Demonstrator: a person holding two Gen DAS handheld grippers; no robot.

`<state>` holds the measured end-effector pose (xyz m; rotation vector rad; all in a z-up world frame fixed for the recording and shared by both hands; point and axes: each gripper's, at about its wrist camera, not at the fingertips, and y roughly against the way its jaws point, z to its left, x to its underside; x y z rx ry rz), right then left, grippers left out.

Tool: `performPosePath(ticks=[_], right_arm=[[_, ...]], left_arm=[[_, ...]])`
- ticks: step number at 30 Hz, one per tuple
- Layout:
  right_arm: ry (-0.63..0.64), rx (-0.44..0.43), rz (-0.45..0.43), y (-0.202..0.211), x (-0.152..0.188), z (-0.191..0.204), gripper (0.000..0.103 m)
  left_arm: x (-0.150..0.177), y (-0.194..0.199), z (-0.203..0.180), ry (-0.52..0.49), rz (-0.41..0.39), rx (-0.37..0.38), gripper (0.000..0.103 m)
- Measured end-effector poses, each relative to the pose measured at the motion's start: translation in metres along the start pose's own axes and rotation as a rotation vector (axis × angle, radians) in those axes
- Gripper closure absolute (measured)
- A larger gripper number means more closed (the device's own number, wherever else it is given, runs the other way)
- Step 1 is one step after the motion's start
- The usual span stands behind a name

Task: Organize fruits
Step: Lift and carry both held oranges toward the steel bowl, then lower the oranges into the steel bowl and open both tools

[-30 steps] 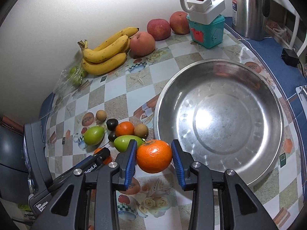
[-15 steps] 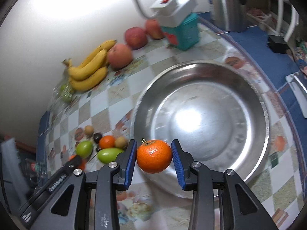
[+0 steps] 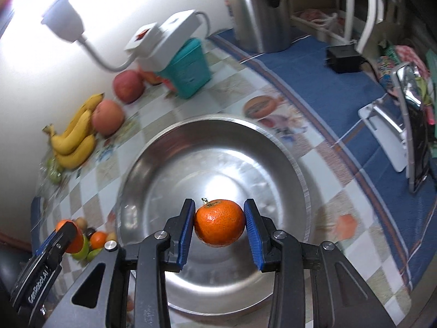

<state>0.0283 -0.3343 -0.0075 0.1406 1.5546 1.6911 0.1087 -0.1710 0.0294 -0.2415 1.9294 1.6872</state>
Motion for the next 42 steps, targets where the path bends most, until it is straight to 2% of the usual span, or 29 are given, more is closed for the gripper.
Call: performPosePath(ticks=[4, 7, 13, 21, 34, 36, 37, 42], right_arm=[[-0.019, 0.031, -0.014, 0.001, -0.005, -0.009, 0.065], [-0.036, 0.039, -0.011, -0.001, -0.007, -0.014, 0.065], [-0.053, 0.057, 0.005, -0.005, -0.007, -0.022, 0.065], [-0.039, 0.067, 0.053, -0.017, -0.004, -0.020, 0.065], [-0.048, 0.079, 0.075, -0.019, -0.004, -0.021, 0.065], [-0.061, 0.072, 0.076, -0.019, -0.004, -0.023, 0.058], [-0.063, 0.073, 0.075, -0.019, -0.004, -0.024, 0.052], [-0.062, 0.073, 0.063, -0.015, -0.004, -0.024, 0.050]], left_arm=[[-0.002, -0.007, -0.031, -0.070, -0.011, 0.015, 0.061], [0.003, -0.015, -0.040, -0.084, -0.009, 0.033, 0.061], [0.014, -0.034, -0.038, -0.081, 0.037, 0.018, 0.061], [0.019, -0.041, -0.040, -0.091, 0.055, 0.006, 0.061], [0.021, -0.045, -0.038, -0.082, 0.076, 0.010, 0.059], [0.021, -0.043, -0.039, -0.085, 0.071, 0.012, 0.051], [0.021, -0.042, -0.039, -0.087, 0.067, 0.012, 0.049], [0.019, -0.037, -0.040, -0.084, 0.059, 0.014, 0.048]])
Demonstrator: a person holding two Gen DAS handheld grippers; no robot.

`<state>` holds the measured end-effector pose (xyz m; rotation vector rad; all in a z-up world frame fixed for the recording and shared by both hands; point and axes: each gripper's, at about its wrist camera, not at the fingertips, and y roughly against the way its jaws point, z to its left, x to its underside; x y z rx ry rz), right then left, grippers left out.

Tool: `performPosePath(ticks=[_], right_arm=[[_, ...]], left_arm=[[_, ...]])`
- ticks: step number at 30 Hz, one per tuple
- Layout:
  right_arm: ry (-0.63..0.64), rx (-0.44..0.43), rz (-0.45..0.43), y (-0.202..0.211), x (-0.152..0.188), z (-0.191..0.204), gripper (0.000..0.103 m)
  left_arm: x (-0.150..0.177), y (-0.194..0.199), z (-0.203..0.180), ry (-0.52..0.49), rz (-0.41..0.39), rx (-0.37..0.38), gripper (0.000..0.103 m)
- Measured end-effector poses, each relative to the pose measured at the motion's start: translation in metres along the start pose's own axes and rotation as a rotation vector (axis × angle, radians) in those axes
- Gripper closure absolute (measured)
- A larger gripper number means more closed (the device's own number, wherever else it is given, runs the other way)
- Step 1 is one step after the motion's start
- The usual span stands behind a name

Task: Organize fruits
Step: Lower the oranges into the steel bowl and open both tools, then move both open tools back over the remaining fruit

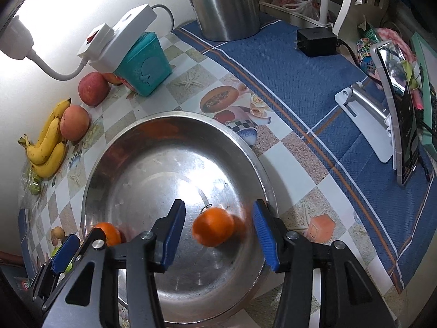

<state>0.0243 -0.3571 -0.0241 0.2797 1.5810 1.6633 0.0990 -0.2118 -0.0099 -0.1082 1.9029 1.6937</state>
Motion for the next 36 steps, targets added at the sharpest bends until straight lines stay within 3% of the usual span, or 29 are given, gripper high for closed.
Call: performPosePath(ticks=[6, 13, 15, 17, 19, 23, 36], right_arm=[[-0.004, -0.009, -0.018, 0.007, -0.001, -0.002, 0.050], [0.007, -0.011, -0.022, 0.011, -0.001, 0.000, 0.050], [0.020, -0.011, -0.017, 0.010, -0.002, 0.002, 0.050], [0.036, -0.007, -0.011, 0.009, -0.001, 0.005, 0.037], [0.066, -0.001, -0.009, 0.009, 0.001, 0.010, 0.028], [0.098, 0.001, -0.003, 0.007, 0.003, 0.017, 0.024], [0.145, -0.006, 0.022, 0.001, 0.007, 0.023, 0.022]], left_arm=[[-0.002, 0.007, 0.005, 0.025, -0.003, -0.004, 0.045], [-0.003, 0.013, 0.032, 0.141, 0.011, -0.035, 0.043], [-0.003, 0.015, 0.043, 0.193, 0.017, -0.062, 0.029], [-0.001, 0.015, 0.061, 0.274, 0.036, -0.107, 0.022], [0.002, 0.015, 0.076, 0.333, 0.049, -0.133, 0.022], [0.011, 0.014, 0.101, 0.422, 0.075, -0.188, 0.006], [0.024, 0.006, 0.128, 0.515, 0.123, -0.258, 0.000]])
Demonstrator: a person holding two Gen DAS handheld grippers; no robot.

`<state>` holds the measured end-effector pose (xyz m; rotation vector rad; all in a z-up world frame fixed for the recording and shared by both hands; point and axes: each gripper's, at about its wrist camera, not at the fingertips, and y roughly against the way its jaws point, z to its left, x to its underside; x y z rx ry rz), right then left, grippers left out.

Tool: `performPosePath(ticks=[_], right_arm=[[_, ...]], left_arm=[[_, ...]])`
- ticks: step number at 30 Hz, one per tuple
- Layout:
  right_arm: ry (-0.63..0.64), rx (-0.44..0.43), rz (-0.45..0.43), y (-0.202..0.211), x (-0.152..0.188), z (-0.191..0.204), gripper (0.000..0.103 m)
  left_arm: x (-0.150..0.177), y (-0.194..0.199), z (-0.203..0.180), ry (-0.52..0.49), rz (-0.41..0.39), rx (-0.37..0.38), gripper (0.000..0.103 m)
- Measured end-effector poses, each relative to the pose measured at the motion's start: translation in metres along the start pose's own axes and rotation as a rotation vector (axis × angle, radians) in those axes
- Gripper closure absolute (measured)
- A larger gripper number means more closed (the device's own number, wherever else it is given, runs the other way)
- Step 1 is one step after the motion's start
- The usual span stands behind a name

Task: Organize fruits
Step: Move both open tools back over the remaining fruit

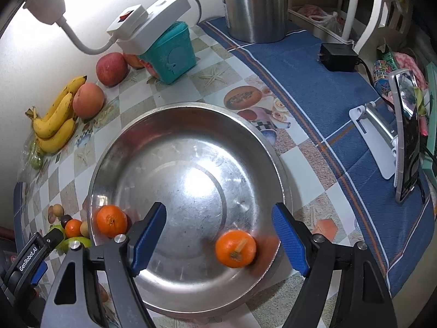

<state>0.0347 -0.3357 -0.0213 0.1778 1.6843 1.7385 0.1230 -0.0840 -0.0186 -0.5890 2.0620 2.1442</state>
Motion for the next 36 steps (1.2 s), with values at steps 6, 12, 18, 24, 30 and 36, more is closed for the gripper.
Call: performPosePath(ticks=[6, 12, 18, 24, 30, 36], right_arm=[[0.020, 0.010, -0.017, 0.000, 0.001, 0.002, 0.005], [0.027, 0.017, -0.030, 0.003, 0.000, 0.001, 0.005], [0.016, 0.010, -0.063, 0.010, 0.001, 0.001, 0.005], [0.004, -0.013, -0.103, 0.025, 0.001, 0.005, 0.005], [0.017, -0.031, -0.106, 0.033, 0.004, 0.017, 0.005], [0.062, -0.062, -0.118, 0.040, 0.013, 0.044, 0.005]], left_arm=[[0.000, -0.003, 0.010, 0.034, 0.010, -0.016, 0.000], [0.000, -0.001, 0.014, 0.035, 0.010, 0.003, 0.000], [0.002, 0.007, 0.014, -0.009, -0.028, -0.024, 0.000], [0.001, 0.024, 0.014, -0.085, -0.110, -0.049, 0.000], [0.001, 0.042, 0.024, -0.134, -0.209, -0.054, 0.000], [-0.003, 0.042, 0.058, -0.053, -0.195, -0.019, 0.000]])
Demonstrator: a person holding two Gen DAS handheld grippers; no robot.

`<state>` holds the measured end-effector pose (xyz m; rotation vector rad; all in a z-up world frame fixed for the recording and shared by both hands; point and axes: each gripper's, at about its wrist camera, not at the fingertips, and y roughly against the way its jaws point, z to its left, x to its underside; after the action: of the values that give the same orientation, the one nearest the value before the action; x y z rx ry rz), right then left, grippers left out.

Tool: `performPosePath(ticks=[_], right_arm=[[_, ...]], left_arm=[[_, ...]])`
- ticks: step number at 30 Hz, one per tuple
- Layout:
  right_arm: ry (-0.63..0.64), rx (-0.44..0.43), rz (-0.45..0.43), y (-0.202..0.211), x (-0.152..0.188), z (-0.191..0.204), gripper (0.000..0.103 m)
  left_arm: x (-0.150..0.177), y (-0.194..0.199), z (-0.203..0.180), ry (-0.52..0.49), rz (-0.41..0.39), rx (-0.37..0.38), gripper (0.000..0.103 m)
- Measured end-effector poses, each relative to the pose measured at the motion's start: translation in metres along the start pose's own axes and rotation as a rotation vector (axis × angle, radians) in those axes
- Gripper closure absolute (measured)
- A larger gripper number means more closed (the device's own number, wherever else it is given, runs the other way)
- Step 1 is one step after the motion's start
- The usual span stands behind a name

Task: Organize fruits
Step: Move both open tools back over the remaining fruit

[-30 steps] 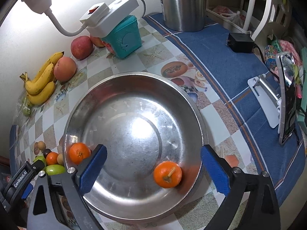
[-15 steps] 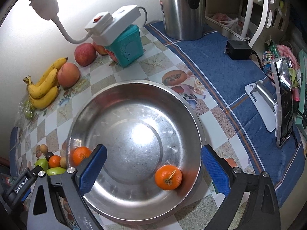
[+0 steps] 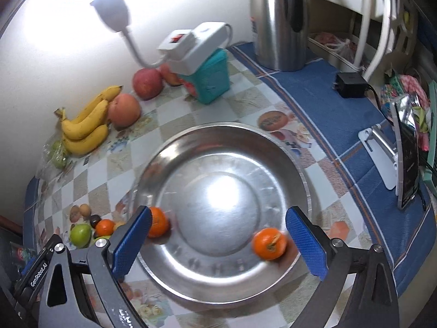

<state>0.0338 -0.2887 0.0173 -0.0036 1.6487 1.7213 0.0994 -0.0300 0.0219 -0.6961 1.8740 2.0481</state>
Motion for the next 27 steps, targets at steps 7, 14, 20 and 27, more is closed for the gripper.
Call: performPosePath(ticks=[7, 14, 20, 27], right_arm=[[0.093, -0.075, 0.041, -0.010, 0.015, 0.049, 0.005], [0.190, -0.178, 0.104, -0.017, 0.035, 0.100, 0.005], [0.257, -0.239, 0.153, -0.022, 0.049, 0.132, 0.005], [0.308, -0.221, 0.197, -0.034, 0.057, 0.144, 0.005]], left_arm=[[-0.001, -0.004, 0.036, 0.084, 0.044, 0.047, 0.000], [-0.002, -0.007, 0.067, 0.164, 0.056, 0.068, 0.000], [0.001, -0.014, 0.075, 0.164, 0.101, 0.092, 0.000], [0.009, -0.033, 0.080, 0.214, 0.206, 0.151, 0.000]])
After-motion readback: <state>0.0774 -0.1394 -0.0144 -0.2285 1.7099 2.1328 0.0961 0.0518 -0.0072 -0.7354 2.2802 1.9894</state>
